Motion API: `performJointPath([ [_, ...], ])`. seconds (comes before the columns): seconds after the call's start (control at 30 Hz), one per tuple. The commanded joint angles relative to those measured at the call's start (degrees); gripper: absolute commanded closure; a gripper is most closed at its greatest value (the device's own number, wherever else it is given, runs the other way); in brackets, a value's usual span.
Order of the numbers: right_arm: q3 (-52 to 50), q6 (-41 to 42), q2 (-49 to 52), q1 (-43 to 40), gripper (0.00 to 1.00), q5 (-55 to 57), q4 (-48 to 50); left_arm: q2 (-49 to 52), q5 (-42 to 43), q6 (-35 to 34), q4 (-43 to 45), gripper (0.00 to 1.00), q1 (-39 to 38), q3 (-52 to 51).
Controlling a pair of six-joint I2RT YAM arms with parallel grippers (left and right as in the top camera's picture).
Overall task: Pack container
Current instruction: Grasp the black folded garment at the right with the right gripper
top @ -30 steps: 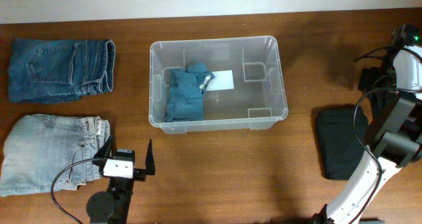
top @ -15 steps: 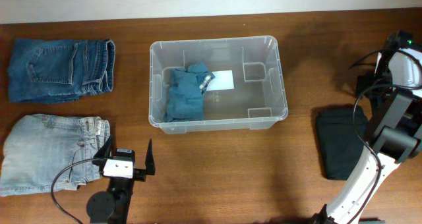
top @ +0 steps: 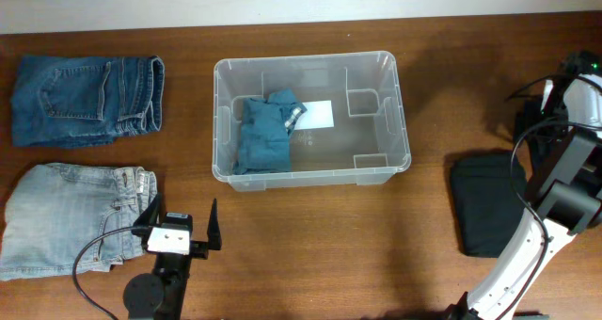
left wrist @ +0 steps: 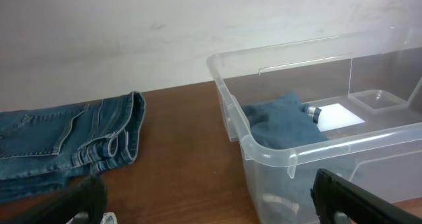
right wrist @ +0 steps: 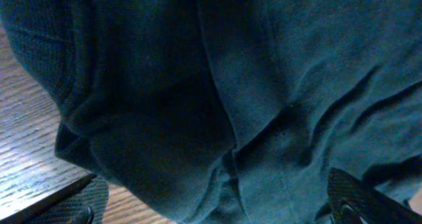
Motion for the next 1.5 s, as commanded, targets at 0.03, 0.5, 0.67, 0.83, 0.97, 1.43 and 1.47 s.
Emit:
performJointPath([
  [0.03,-0.44,-2.05,3.63,-1.57,0.01,-6.58,1.01,-0.31,0.42,0.92,-0.13,0.01,0.31,-0.24],
  [0.5,-0.44,-1.9,6.19,-2.99,0.01,-28.57,0.55,-0.31,0.42,0.92,-0.13,0.01,0.31,-0.24],
  [0.67,-0.44,-2.01,6.62,-3.04,0.01,-21.62,0.76,-0.31,0.42,0.92,-0.13,0.01,0.31,-0.24],
  [0.83,-0.44,-2.99,6.62,-3.02,0.17,-20.81,1.36,-0.31,0.42,0.92,-0.13,0.01,0.31,-0.24],
  [0.97,-0.44,-2.99,6.62,-3.02,0.3,-18.82,1.9,-0.31,0.42,0.92,-0.13,0.01,0.31,-0.24],
  [1.43,-0.35,-1.22,6.62,-3.02,0.81,-18.29,2.19,-0.31,0.42,0.94,-0.13,0.01,0.31,-0.24],
  [1.47,-0.22,-0.76,6.62,-3.02,0.83,-18.62,2.14,-0.31,0.42,0.92,-0.13,0.01,0.31,-0.24],
])
